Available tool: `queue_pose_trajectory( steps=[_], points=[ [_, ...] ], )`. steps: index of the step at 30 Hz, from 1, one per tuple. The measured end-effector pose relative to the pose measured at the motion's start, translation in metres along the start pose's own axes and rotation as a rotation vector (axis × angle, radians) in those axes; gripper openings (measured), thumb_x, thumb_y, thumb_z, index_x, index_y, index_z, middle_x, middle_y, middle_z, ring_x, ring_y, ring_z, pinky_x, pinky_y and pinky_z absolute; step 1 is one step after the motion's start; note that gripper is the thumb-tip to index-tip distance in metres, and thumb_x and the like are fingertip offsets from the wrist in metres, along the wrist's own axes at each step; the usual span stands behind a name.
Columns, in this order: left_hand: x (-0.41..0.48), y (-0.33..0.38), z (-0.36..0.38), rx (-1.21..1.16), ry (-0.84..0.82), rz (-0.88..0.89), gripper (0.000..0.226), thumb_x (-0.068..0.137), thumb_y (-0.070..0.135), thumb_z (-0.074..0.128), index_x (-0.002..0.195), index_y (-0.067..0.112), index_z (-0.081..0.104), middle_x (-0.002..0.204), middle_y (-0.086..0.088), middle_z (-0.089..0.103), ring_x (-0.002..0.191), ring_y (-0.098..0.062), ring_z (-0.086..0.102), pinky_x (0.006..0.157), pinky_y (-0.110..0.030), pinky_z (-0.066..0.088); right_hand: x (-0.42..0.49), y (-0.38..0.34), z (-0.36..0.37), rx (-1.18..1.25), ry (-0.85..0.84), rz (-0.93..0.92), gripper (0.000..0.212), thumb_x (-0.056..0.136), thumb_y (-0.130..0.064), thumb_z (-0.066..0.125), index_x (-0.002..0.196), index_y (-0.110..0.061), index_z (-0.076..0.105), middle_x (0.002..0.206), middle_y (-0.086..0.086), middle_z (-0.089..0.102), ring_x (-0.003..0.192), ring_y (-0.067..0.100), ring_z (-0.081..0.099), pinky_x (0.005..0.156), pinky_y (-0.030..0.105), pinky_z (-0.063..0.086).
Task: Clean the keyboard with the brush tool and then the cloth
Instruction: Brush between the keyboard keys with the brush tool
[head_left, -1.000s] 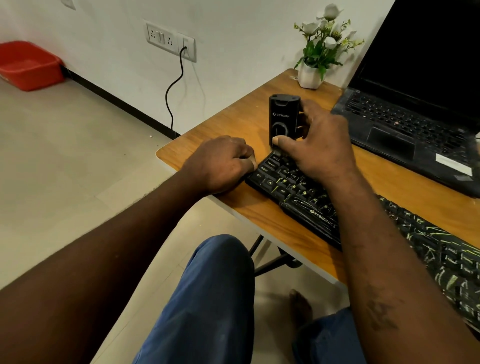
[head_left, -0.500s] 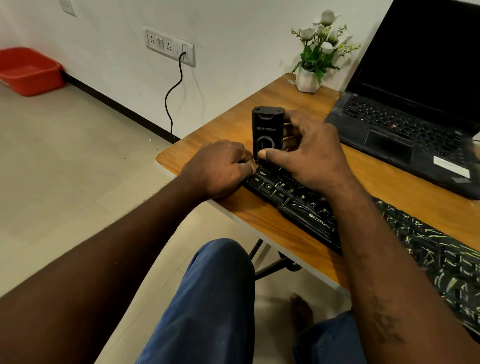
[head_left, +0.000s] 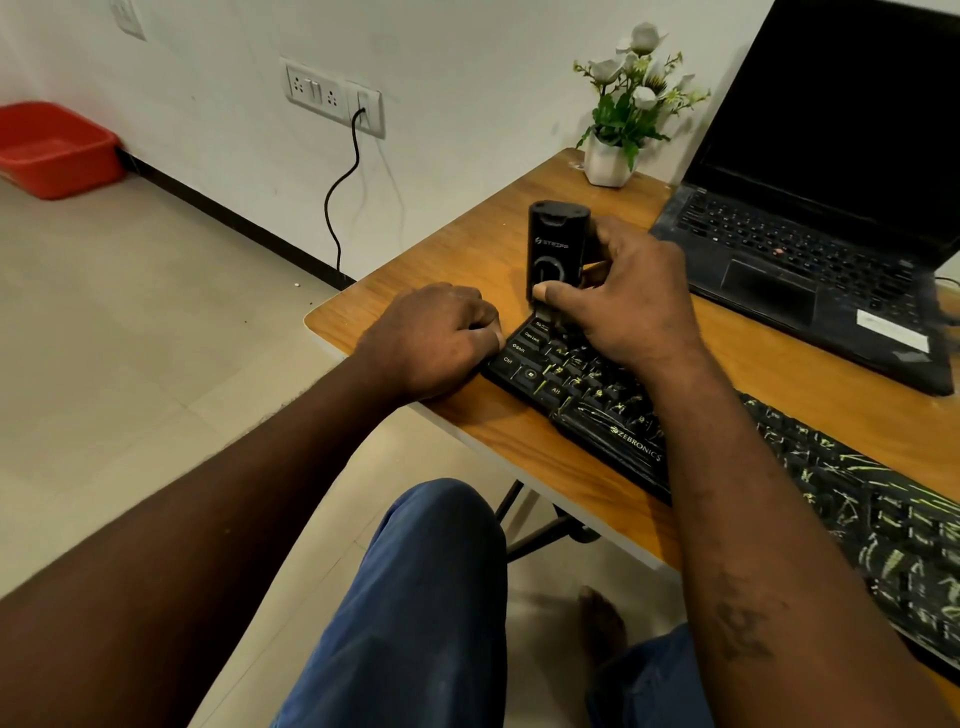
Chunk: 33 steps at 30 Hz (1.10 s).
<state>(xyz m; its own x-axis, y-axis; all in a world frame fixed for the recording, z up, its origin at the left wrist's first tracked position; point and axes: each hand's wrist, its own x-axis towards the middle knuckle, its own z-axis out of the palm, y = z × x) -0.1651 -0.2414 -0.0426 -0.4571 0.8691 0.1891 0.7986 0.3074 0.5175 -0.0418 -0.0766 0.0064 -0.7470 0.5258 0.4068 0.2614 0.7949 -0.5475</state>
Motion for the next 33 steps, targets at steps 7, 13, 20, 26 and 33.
queue_pose_trajectory(
  steps=[7, 13, 20, 26, 33],
  points=[
    [0.003, -0.002, 0.001, 0.013, -0.004, -0.02, 0.035, 0.086, 0.046, 0.039, 0.081, 0.024, 0.066, 0.086, 0.007, 0.059, 0.089, -0.019, 0.055, 0.078, -0.039, 0.04, 0.006, 0.023, -0.014, 0.07, 0.181, 0.192, 0.062, 0.076, -0.035, 0.09, 0.131, -0.025, 0.065, 0.121, -0.005, 0.073, 0.098, 0.009, 0.069, 0.079, 0.022, 0.058],
    [0.019, 0.005, 0.006, 0.022, 0.016, -0.19, 0.054, 0.1, 0.062, 0.038, 0.085, 0.024, 0.074, 0.086, 0.0, 0.071, 0.084, -0.02, 0.063, 0.079, -0.04, 0.049, 0.009, 0.021, -0.009, 0.161, 0.193, 0.24, 0.058, 0.074, -0.033, 0.092, 0.126, -0.026, 0.067, 0.113, -0.009, 0.074, 0.097, 0.006, 0.07, 0.081, 0.024, 0.06],
    [0.043, 0.015, 0.016, 0.048, 0.077, -0.174, 0.028, 0.102, 0.05, 0.045, 0.093, 0.029, 0.063, 0.094, 0.006, 0.069, 0.089, -0.019, 0.061, 0.079, -0.039, 0.045, 0.009, 0.021, -0.004, 0.171, 0.129, 0.269, 0.057, 0.075, -0.033, 0.09, 0.125, -0.027, 0.065, 0.108, -0.009, 0.073, 0.095, 0.008, 0.071, 0.077, 0.028, 0.06],
    [0.048, 0.014, 0.018, 0.062, 0.098, -0.159, 0.029, 0.102, 0.048, 0.046, 0.094, 0.027, 0.064, 0.09, 0.004, 0.069, 0.086, -0.02, 0.061, 0.073, -0.037, 0.039, 0.007, 0.029, -0.015, 0.082, 0.147, 0.281, 0.059, 0.078, -0.033, 0.084, 0.133, -0.026, 0.063, 0.105, -0.012, 0.066, 0.09, 0.005, 0.064, 0.059, 0.01, 0.041],
    [0.045, 0.015, 0.017, 0.039, 0.09, -0.137, 0.028, 0.104, 0.046, 0.044, 0.095, 0.029, 0.063, 0.088, 0.006, 0.067, 0.083, -0.015, 0.06, 0.071, -0.036, 0.036, 0.009, 0.021, -0.006, 0.088, 0.136, 0.245, 0.062, 0.076, -0.034, 0.087, 0.132, -0.026, 0.063, 0.112, -0.008, 0.071, 0.092, 0.007, 0.068, 0.068, 0.02, 0.055]
  ],
)
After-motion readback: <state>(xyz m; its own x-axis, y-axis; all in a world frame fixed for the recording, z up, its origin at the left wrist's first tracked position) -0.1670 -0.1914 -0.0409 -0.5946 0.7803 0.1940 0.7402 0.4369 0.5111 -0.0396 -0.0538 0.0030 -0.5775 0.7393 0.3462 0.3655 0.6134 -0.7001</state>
